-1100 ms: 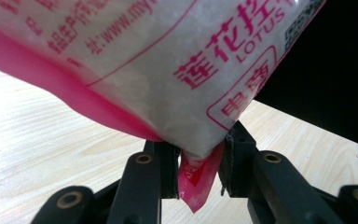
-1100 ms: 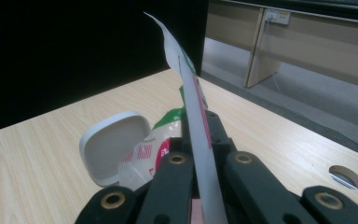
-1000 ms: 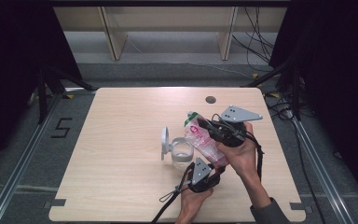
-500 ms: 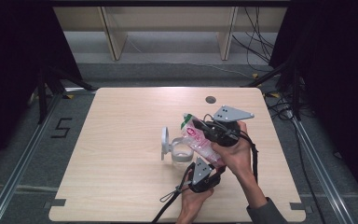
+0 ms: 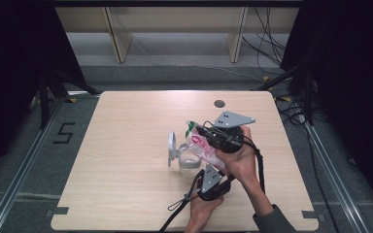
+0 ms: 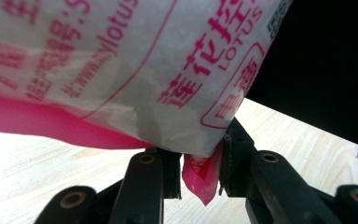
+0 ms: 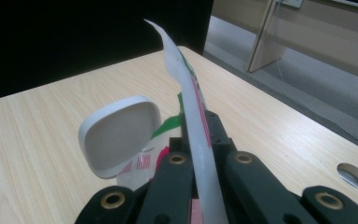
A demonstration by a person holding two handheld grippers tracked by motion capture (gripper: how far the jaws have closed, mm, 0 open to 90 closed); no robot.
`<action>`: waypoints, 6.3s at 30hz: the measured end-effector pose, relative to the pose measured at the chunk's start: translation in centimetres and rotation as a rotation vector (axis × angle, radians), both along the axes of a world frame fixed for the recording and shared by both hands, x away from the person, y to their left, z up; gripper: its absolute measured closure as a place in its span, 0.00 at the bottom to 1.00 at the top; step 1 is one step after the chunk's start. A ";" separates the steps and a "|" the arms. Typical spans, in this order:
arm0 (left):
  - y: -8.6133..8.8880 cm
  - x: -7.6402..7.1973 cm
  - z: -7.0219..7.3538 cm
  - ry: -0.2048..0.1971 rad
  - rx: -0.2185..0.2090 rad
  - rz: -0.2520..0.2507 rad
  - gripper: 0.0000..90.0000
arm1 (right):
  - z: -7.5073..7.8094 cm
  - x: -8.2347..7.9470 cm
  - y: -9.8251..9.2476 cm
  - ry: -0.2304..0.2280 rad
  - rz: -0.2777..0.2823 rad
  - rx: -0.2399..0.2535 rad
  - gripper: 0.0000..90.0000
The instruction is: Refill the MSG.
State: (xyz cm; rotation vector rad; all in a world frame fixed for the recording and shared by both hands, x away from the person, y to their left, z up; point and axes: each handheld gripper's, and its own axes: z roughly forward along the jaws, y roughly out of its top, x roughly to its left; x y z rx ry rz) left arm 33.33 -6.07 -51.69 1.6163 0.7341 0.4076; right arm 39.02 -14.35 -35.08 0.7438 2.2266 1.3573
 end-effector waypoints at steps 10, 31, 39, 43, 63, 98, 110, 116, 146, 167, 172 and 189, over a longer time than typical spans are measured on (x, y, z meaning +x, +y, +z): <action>0.0 0.2 -0.2 -0.005 -0.007 0.002 0.81 | -0.3 0.4 0.6 0.019 -0.009 -0.003 1.00; -0.5 0.6 0.0 0.004 -0.054 -0.012 0.82 | -0.4 0.4 1.6 -0.009 -0.007 -0.083 1.00; -0.5 0.5 0.1 -0.003 -0.046 -0.004 0.82 | -0.3 0.5 2.1 -0.014 0.001 -0.100 1.00; -0.5 0.7 0.1 -0.003 -0.056 -0.007 0.82 | -0.3 0.4 2.1 0.010 -0.006 -0.087 1.00; -0.6 0.6 0.2 0.000 -0.063 -0.003 0.82 | -0.3 0.6 2.7 -0.007 0.001 -0.116 1.00; -0.5 0.7 0.2 -0.009 -0.083 -0.010 0.82 | -0.2 0.6 3.4 -0.036 0.028 -0.153 1.00; -0.7 0.7 0.2 -0.024 -0.089 0.009 0.82 | -0.4 0.4 3.6 -0.002 0.022 -0.135 1.00; -0.5 1.0 0.0 -0.017 -0.089 0.003 0.82 | -0.3 0.3 3.7 -0.009 0.027 -0.127 1.00; -0.5 0.9 0.0 -0.010 -0.082 -0.006 0.82 | -0.6 0.6 3.9 -0.021 0.033 -0.140 1.00; 0.2 1.2 0.2 -0.042 0.002 0.020 0.83 | -0.5 -0.1 4.7 -0.025 0.038 -0.153 1.00; 0.1 1.1 0.3 -0.032 0.001 0.001 0.83 | -0.5 -0.1 4.5 -0.016 0.033 -0.148 1.00; -0.9 1.0 0.4 -0.015 -0.097 0.014 0.83 | -0.3 0.0 4.3 -0.033 0.043 -0.159 1.00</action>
